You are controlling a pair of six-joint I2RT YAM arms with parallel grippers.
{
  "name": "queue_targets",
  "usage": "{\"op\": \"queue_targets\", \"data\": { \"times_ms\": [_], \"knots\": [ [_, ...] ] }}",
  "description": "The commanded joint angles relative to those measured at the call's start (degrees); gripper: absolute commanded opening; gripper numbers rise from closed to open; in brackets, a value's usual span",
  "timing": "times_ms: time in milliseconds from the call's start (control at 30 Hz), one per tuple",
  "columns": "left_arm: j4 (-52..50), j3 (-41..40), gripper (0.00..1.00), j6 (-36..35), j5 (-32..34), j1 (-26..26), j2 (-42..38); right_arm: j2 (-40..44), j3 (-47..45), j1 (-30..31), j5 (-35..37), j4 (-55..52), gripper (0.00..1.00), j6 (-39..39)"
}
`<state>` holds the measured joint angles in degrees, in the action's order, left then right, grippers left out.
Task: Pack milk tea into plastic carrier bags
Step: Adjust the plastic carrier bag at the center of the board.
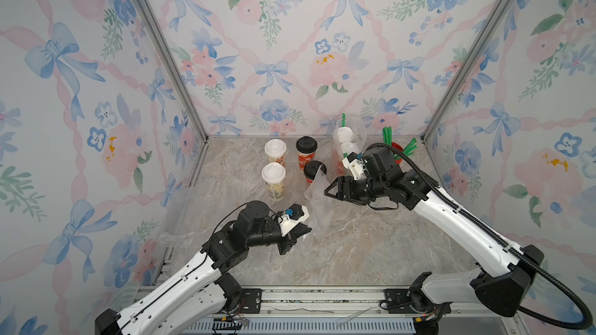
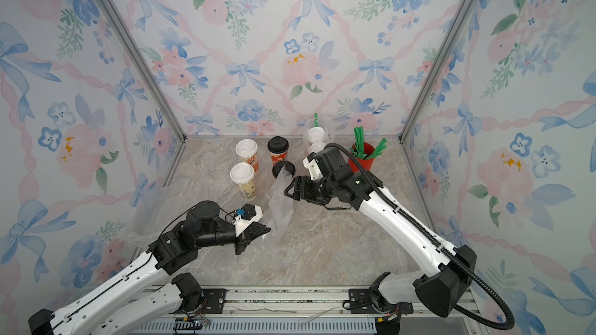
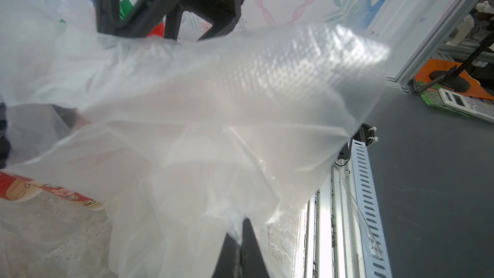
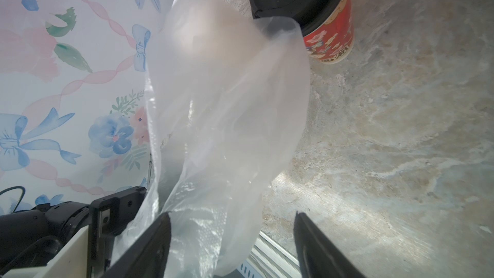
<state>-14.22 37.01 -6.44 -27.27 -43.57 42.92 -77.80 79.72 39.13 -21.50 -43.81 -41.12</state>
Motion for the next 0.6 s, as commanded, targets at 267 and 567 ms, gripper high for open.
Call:
{"op": "queue_targets", "data": {
  "times_ms": [267,567],
  "knots": [
    [2.17,-0.87,0.00,-3.68,1.34,-0.77,0.15,-7.54,4.64,3.52,0.57,-9.32,0.75,6.80],
    [2.16,-0.99,0.00,-3.50,3.18,-0.72,0.41,-8.11,7.42,4.76,6.61,-10.96,0.44,7.35]
  ]
}}
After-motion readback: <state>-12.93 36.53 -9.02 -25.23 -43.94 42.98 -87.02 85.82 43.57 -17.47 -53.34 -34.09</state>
